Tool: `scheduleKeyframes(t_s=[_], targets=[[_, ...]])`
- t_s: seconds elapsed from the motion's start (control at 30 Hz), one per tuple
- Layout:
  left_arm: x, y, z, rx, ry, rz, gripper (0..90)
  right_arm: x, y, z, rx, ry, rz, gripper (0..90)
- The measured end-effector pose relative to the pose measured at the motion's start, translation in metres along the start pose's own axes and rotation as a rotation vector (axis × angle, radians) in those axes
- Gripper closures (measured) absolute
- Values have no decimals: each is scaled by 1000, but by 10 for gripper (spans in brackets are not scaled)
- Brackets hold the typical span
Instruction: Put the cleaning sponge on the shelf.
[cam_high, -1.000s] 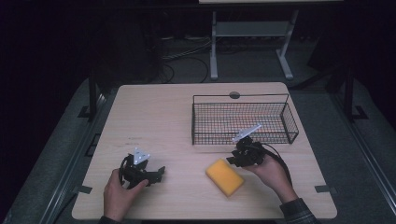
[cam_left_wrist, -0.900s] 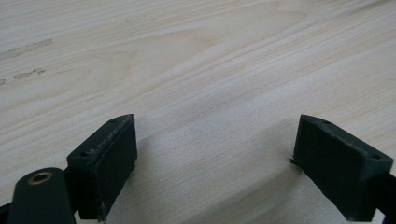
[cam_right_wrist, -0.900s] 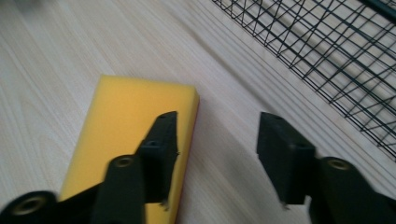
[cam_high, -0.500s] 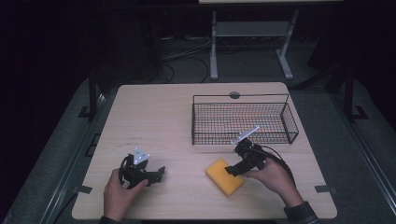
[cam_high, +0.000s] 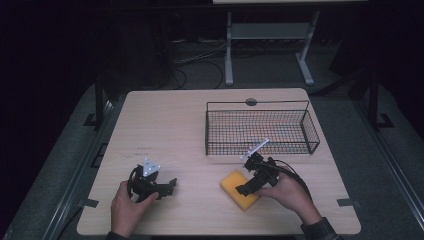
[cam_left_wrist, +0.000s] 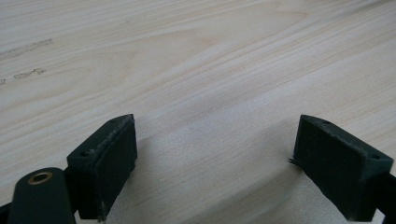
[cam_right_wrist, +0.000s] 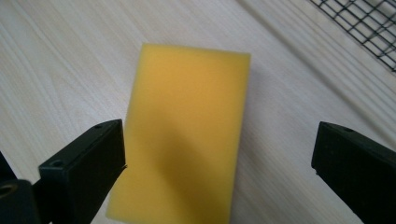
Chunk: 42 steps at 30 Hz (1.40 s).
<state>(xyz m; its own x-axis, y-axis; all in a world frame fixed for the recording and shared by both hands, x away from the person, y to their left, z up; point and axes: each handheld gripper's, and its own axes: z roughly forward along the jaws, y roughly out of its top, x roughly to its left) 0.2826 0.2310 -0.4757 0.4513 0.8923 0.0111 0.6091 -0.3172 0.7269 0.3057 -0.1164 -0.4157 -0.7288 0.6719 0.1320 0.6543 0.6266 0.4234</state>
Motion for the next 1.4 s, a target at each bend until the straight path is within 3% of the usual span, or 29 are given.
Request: scheduleKeyframes(t_s=[0.57,1.03,1.4], targets=[[0,0,0,0,0,1,127,17,4,21,54,9,-36,23],[0,0,0,2,0,4,127,24,4,38,101,-12,-62,26],[0,0,0,2,0,3,127,23,2,38,98,-29,-64,141]])
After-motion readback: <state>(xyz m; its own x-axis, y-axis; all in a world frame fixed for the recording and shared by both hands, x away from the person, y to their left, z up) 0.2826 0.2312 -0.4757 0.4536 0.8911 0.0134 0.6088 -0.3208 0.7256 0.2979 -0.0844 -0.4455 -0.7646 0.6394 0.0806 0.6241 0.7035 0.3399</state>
